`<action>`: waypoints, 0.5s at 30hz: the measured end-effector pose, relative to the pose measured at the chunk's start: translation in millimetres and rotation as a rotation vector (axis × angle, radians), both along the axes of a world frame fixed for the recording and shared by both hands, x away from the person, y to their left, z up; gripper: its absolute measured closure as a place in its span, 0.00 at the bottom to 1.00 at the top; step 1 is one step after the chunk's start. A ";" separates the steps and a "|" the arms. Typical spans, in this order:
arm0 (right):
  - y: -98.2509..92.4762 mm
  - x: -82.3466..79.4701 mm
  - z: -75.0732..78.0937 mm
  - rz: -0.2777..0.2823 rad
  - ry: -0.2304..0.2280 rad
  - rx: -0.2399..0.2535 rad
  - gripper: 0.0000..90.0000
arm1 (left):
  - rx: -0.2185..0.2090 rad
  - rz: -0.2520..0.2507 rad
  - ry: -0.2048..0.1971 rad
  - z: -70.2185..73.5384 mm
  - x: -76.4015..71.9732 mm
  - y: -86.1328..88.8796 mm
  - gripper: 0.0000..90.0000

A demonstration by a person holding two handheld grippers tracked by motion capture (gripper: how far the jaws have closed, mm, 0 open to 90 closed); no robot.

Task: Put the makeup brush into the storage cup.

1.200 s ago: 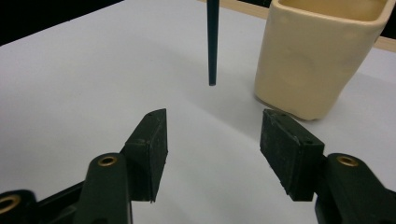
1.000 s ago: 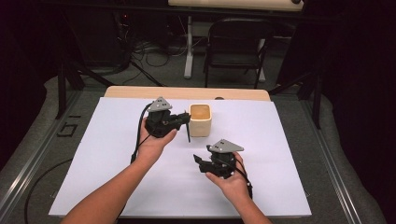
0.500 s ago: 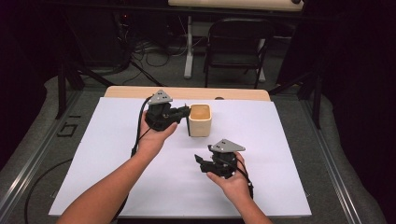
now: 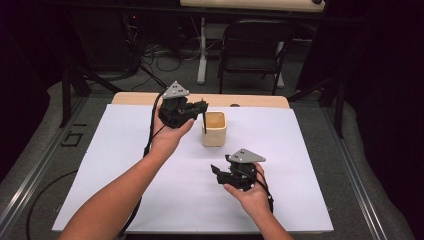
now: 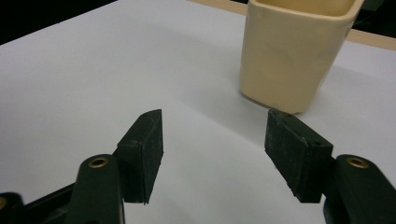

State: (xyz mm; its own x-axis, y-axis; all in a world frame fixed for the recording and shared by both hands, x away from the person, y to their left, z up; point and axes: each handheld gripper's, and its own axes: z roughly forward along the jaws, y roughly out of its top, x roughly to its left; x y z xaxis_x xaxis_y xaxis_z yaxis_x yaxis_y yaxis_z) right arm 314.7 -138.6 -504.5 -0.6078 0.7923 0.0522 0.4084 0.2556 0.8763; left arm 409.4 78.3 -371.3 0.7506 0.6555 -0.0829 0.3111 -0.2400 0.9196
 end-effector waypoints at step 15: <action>-2.2 -2.3 2.6 -0.007 0.005 0.003 0.41 | 0.006 0.028 -0.017 3.3 11.1 -7.9 0.93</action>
